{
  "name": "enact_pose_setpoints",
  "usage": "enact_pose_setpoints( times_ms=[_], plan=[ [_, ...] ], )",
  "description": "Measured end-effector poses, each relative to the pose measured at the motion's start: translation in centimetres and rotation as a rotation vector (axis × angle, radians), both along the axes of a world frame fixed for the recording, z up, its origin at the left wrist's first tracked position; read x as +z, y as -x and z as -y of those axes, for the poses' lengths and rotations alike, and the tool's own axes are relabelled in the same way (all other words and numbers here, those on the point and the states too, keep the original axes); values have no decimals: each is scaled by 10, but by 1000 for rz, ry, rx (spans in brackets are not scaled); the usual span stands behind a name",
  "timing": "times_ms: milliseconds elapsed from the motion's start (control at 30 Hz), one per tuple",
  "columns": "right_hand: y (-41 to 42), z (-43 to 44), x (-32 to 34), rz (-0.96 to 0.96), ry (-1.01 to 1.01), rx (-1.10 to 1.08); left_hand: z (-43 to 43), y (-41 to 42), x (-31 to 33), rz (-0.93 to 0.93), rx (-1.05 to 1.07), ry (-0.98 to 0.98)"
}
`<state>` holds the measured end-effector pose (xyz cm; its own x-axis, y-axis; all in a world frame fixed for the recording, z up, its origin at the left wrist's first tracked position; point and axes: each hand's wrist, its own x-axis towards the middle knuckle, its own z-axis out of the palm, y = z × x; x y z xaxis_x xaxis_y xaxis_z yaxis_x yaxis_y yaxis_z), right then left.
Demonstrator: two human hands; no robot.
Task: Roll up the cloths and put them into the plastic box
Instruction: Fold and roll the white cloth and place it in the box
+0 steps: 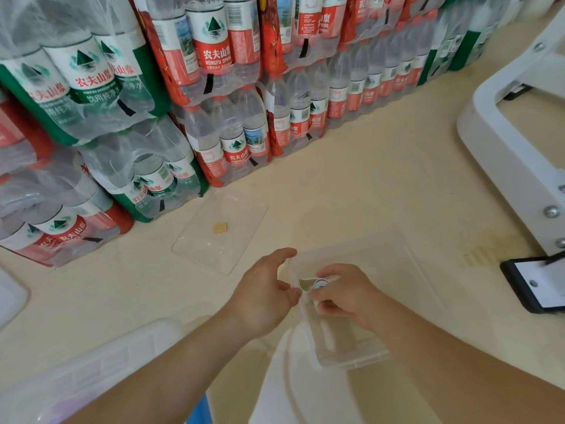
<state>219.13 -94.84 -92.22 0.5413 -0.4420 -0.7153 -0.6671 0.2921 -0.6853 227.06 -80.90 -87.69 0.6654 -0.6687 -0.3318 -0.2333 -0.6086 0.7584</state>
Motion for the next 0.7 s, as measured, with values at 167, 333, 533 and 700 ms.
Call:
enact_pose_setpoints(
  times_ms=[167,333,533,700],
  plan=[
    [7,-2,-4,-33,585,432,3,3,4,16,-18,-2],
    [13,24,27,8,252,271,0,3,16,416,-118,-18],
    [24,47,84,288,-332,122,15,16,36,87,-107,102],
    [20,38,83,270,-372,107,20,17,39,175,-80,311]
  ],
)
